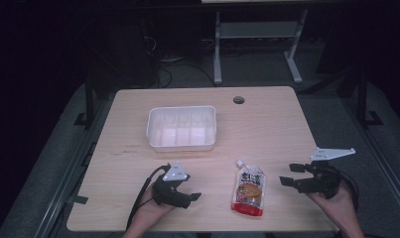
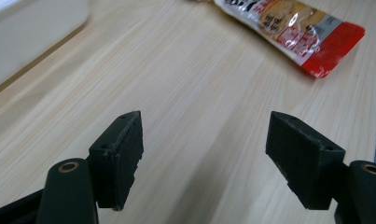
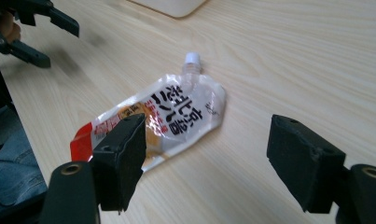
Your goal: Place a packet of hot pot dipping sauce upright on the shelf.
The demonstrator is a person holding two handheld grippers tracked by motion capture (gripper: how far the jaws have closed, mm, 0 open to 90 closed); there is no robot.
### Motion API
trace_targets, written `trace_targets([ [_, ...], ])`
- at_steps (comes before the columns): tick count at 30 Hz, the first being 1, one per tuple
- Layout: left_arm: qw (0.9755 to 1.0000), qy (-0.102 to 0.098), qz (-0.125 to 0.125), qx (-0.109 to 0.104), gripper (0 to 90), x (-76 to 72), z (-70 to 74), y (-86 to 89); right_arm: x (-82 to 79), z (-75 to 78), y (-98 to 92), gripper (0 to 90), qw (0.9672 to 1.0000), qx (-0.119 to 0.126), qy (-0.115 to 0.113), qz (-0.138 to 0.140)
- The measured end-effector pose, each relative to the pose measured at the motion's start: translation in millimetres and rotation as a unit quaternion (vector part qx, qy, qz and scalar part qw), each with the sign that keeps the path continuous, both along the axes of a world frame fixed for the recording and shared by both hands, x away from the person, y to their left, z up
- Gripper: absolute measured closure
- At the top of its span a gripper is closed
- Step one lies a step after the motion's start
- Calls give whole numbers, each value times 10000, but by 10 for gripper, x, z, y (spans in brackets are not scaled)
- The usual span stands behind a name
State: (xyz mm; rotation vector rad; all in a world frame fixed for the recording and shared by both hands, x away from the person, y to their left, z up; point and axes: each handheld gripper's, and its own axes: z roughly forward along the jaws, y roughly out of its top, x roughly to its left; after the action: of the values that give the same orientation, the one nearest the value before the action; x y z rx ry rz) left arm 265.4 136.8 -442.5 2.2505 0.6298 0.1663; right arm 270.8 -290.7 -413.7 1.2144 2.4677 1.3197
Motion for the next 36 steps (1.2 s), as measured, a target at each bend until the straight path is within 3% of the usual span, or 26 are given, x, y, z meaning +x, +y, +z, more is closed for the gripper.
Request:
trace_targets([
  [8, 9992, 46, -394, 90, 286, 28, -44, -465, 190, 27, 207, 303, 9998, -106, 102, 107],
  [10, 9990, 39, -422, 101, 288, 32, -37, -514, 209, 31, 226, 305, 9998, -130, 119, 102],
  [15, 9983, 93, -575, -5, 312, 69, -7, -728, 297, 34, 297, 317, 9995, -233, 193, 95],
  [21, 9970, 158, -755, -83, 397, 83, 17, -986, 397, 25, 382, 344, 9987, -328, 361, 129],
  [26, 9949, 323, -950, -23, 551, 102, -40, -1167, 494, -47, 451, 389, 9974, -461, 537, 102],
  [29, 9944, 360, -990, 28, 558, 98, -78, -1220, 527, -72, 475, 402, 9970, -508, 573, 109],
  [36, 9939, 407, -1018, 140, 596, 68, -128, -1295, 632, -235, 581, 484, 9930, -724, 922, 105],
])
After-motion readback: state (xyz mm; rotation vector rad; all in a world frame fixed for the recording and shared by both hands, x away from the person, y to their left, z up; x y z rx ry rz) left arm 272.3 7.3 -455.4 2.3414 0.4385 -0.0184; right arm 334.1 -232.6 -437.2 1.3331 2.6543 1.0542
